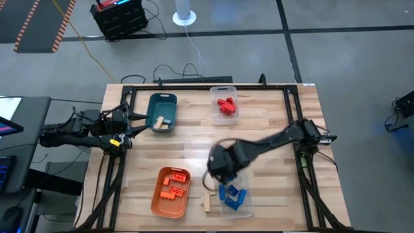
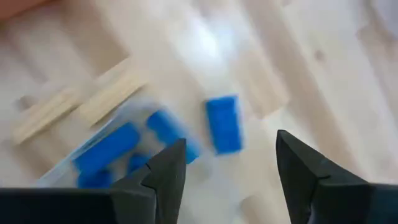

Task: Sort blocks
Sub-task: Put the blue game piece into the bottom transparent bin

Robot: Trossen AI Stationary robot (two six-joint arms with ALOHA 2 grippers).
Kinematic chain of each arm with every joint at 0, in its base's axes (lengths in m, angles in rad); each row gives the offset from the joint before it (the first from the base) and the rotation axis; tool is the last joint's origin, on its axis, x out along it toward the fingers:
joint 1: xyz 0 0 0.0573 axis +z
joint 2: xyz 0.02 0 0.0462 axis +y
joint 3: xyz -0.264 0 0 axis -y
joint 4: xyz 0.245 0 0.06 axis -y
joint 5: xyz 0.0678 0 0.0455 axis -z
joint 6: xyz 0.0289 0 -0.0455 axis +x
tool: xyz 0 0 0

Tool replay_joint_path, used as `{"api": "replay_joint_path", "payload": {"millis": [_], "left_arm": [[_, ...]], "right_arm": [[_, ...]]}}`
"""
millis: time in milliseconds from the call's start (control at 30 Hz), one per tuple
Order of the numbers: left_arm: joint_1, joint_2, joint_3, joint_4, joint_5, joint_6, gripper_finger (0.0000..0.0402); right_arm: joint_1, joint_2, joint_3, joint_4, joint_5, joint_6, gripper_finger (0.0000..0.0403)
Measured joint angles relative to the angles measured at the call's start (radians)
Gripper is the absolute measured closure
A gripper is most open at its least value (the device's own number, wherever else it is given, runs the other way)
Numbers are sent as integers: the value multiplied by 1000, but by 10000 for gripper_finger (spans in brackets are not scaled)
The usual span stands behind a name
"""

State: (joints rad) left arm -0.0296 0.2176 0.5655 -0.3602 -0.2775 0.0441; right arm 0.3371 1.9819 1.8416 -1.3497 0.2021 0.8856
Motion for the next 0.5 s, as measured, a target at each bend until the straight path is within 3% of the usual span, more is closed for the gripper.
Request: {"api": "replay_joint_path", "payload": {"millis": [300, 500], "left_arm": [[0, 0, 0, -17, 1, 0, 233], [0, 0, 0, -20, 1, 1, 233]], "right_arm": [[-185, 2, -147, 115, -169, -329, 203], [-244, 3, -247, 277, -288, -499, 203]]}}
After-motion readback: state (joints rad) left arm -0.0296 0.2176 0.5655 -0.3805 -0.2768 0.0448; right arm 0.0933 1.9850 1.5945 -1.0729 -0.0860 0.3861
